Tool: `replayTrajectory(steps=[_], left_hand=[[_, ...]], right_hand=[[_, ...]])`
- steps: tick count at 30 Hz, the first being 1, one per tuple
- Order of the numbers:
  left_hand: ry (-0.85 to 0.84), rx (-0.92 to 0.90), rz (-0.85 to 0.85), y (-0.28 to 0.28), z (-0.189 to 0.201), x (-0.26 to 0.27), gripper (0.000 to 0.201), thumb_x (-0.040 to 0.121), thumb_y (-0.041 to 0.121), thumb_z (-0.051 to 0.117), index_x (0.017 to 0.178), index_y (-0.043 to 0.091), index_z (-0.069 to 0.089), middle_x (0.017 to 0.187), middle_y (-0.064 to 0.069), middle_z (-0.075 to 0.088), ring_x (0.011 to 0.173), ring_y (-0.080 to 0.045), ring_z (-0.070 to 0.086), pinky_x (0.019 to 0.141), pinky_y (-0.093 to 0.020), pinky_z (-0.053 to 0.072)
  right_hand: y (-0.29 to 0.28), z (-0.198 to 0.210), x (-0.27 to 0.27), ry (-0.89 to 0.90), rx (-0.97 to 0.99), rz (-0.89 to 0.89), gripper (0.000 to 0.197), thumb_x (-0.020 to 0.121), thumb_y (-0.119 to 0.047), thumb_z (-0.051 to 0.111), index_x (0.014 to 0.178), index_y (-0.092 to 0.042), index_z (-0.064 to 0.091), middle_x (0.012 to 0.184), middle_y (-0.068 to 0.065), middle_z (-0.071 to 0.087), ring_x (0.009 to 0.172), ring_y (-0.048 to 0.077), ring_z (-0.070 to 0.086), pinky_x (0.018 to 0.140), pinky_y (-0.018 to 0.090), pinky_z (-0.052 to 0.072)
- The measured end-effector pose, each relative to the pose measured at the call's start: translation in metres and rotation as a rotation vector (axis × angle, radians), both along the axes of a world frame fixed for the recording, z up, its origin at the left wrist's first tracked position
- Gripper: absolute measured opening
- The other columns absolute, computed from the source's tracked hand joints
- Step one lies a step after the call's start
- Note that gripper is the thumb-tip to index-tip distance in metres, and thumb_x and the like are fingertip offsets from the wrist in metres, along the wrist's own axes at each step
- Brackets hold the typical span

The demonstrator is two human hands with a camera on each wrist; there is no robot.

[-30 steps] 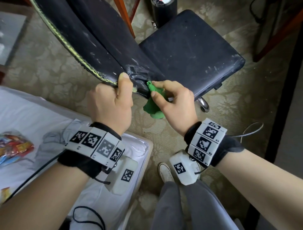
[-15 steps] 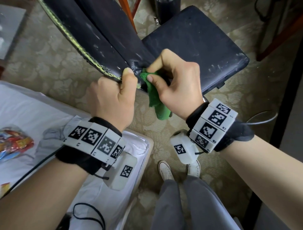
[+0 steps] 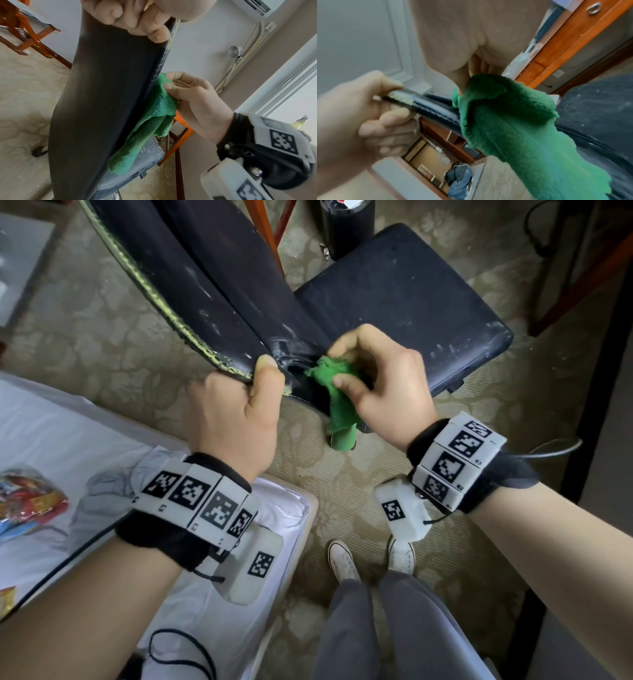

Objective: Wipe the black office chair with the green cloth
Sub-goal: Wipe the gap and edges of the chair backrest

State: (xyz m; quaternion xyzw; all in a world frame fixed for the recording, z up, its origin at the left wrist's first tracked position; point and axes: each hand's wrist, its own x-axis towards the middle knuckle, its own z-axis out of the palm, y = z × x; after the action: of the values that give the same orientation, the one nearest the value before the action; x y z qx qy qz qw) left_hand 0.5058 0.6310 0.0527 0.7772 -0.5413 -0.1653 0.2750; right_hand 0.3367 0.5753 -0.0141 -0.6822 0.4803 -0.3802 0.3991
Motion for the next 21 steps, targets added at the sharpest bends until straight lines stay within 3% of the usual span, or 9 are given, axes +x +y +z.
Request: replayTrajectory(steps=[2,4,7,12,17,21], left_hand=[[-0.001,0.003,-0.004,0.0,0.001,-0.001,0.075,0.08,0.061,0.024,0.046,0.003,0.057,0.05,-0.017,0.059,0.058,-0.035,0.061,0.071,-0.046,0.051],[-0.015,-0.001,-0.004,0.0,0.001,0.0,0.075,0.08,0.062,0.024,0.046,0.003,0.058,0.05,-0.017,0.059,0.058,-0.035,0.061,0.072,-0.046,0.051],[-0.027,-0.002,-0.003,-0.001,0.0,0.001,0.076,0.08,0.062,0.024,0.049,0.002,0.059,0.052,-0.018,0.06,0.063,-0.038,0.062,0.075,-0.046,0.051],[-0.04,-0.002,-0.007,0.001,0.0,0.001,0.074,0.08,0.062,0.024,0.051,0.003,0.058,0.053,-0.015,0.06,0.065,-0.037,0.062,0.074,-0.045,0.05],[-0.022,0.006,-0.008,0.003,0.0,0.001,0.075,0.08,0.062,0.023,0.047,0.004,0.057,0.051,-0.015,0.059,0.06,-0.036,0.061,0.072,-0.045,0.051],[-0.006,-0.002,-0.024,0.001,0.001,-0.002,0.074,0.08,0.061,0.023,0.045,0.005,0.057,0.049,-0.014,0.059,0.056,-0.033,0.06,0.07,-0.045,0.051]], right_hand=[[-0.001,0.001,-0.01,-0.054,0.016,-0.079,0.029,0.081,-0.004,0.066,0.106,-0.018,0.067,0.094,-0.007,0.069,0.091,0.01,0.065,0.089,0.034,0.053],[-0.005,0.008,-0.009,-0.095,0.012,-0.123,0.025,0.082,-0.008,0.066,0.103,-0.021,0.07,0.094,-0.009,0.07,0.091,0.012,0.066,0.087,0.041,0.053],[-0.008,0.027,0.011,-0.146,-0.051,-0.077,0.015,0.082,-0.014,0.07,0.097,-0.017,0.072,0.093,-0.008,0.071,0.09,0.009,0.065,0.086,0.036,0.053],[-0.005,0.036,0.038,-0.156,-0.169,0.025,0.004,0.082,-0.013,0.072,0.086,-0.011,0.07,0.083,0.003,0.067,0.08,0.015,0.062,0.075,0.027,0.049],[-0.01,0.002,0.024,0.002,-0.095,-0.019,0.005,0.079,-0.005,0.068,0.082,-0.009,0.069,0.082,0.0,0.067,0.077,0.01,0.06,0.077,0.026,0.049],[-0.02,0.007,0.018,0.041,-0.033,-0.015,0.008,0.083,-0.006,0.065,0.087,-0.011,0.07,0.084,-0.004,0.069,0.08,0.008,0.061,0.078,0.018,0.047]])
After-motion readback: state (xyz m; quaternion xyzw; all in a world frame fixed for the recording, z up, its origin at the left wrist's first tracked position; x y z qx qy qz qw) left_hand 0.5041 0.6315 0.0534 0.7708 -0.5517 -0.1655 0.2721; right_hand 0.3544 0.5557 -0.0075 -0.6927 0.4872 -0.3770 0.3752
